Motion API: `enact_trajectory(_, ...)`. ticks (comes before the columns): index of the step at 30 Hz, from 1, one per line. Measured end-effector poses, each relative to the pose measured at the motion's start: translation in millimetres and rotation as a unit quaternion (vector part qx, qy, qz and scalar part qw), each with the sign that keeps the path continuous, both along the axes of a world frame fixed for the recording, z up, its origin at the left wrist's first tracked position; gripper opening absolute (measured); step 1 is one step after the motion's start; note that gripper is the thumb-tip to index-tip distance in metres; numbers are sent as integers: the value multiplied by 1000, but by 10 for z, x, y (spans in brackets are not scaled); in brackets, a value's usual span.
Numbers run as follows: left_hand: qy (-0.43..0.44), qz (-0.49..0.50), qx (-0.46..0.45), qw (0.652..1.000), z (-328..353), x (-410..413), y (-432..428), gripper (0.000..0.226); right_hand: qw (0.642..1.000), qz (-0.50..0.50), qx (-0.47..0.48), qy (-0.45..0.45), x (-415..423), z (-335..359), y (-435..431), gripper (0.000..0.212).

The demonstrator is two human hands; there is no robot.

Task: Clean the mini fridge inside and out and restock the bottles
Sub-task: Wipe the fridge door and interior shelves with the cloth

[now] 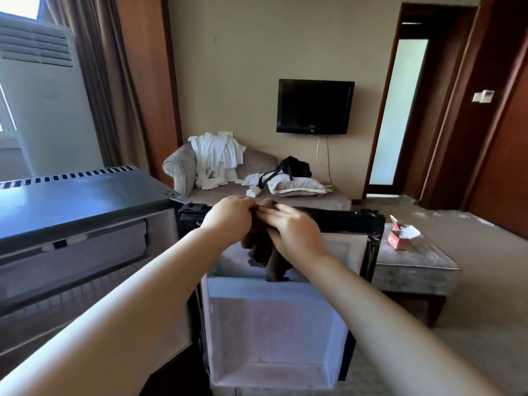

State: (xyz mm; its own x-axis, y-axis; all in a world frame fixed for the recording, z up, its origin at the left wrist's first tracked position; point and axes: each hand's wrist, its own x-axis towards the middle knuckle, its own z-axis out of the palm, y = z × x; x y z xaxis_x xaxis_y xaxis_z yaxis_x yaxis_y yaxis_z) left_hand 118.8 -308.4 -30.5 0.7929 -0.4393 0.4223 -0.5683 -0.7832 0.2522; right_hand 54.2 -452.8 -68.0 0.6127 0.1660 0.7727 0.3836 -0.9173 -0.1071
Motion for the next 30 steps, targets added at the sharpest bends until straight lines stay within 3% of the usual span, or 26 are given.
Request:
enact_trajectory(4, -66, 16, 50, 996, 67, -11, -60, 35, 994, -103, 20, -29, -253, -32, -694, 37)
enact_trajectory(7, -106, 4, 17, 994, 13, 31, -68, 33, 976, -205, 75, 1, -509, -104, -1318, 44)
enact_trajectory(11, -124, -22, -42, 991, -93, 160, -29, 26, 960, -226, 157, 47, -514, -68, -1644, 44)
enact_trajectory(13, -119, -27, -45, 992, -97, 185, -7, 27, 961, -242, 130, 42, -438, -98, -1553, 44)
enact_trajectory(19, -36, -85, 10, 996, -11, 117, 204, 36, 985, -146, 94, 27, -128, -63, -824, 36)
enact_trajectory(24, -160, -86, -26, 983, -224, -80, 367, 32, 995, -9, 103, 5, 267, -108, 46, 36)
enact_trajectory(27, -214, -65, -28, 974, -331, -109, 392, 25, 995, 3, 92, -35, 345, -118, 149, 33)
enact_trajectory(30, -223, -65, -41, 972, -380, -118, 381, 29, 998, -3, 14, -62, 318, -129, -40, 34)
